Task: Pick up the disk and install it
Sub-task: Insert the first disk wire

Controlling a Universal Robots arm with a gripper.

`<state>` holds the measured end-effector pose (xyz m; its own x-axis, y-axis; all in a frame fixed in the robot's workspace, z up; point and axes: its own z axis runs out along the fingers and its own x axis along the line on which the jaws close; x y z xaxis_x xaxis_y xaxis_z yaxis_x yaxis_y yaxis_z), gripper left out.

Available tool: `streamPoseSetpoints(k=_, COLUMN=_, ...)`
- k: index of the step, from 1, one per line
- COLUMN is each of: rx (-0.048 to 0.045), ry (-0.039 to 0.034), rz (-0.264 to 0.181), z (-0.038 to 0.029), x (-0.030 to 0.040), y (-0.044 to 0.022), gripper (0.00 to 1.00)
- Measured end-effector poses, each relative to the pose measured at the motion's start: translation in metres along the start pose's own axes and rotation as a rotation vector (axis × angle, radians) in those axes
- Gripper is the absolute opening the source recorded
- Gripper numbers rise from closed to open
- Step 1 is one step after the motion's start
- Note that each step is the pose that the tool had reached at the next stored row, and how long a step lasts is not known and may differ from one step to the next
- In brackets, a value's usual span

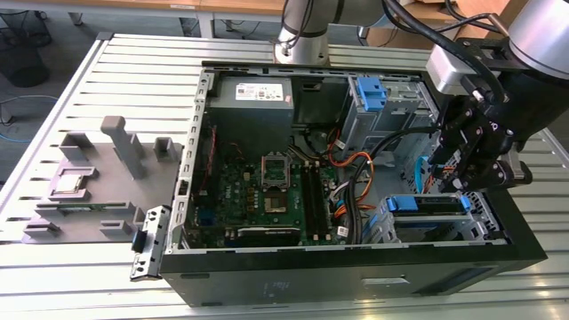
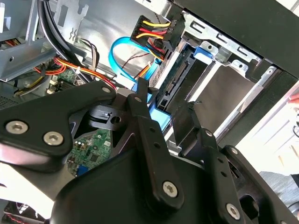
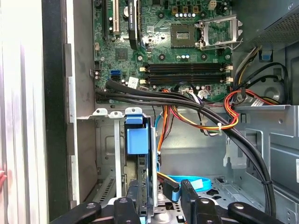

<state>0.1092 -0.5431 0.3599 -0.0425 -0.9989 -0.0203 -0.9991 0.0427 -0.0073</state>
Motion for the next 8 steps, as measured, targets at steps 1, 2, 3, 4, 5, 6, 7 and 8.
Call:
streamPoseSetpoints(k=1, rx=0.0, ry=0.0, rz=0.0, z=0.0, x=0.0, y=0.0, gripper=0.48)
streamPoseSetpoints(k=2, rx=0.0, ry=0.0, rz=0.0, z=0.0, x=0.0, y=0.0, gripper=0.48)
streamPoseSetpoints(k=3, rx=0.0, ry=0.0001, rz=0.0, z=0.0, x=0.0, y=0.0, gripper=0.48)
streamPoseSetpoints(k=4, rx=0.0, ry=0.0001, rz=0.0, z=0.0, x=0.0, y=0.0, gripper=0.47)
streamPoseSetpoints(k=5, rx=0.0, ry=0.0001, rz=0.0, z=0.0, x=0.0, y=0.0, gripper=0.47)
streamPoseSetpoints(k=6, rx=0.0, ry=0.0, rz=0.0, z=0.0, x=0.0, y=0.0, gripper=0.41)
streamPoseSetpoints(k=7, rx=0.0, ry=0.0001, rz=0.0, z=0.0, x=0.0, y=0.0, gripper=0.35)
streamPoseSetpoints(k=8, rx=0.0, ry=0.0001, rz=0.0, z=0.0, x=0.0, y=0.0, gripper=0.35)
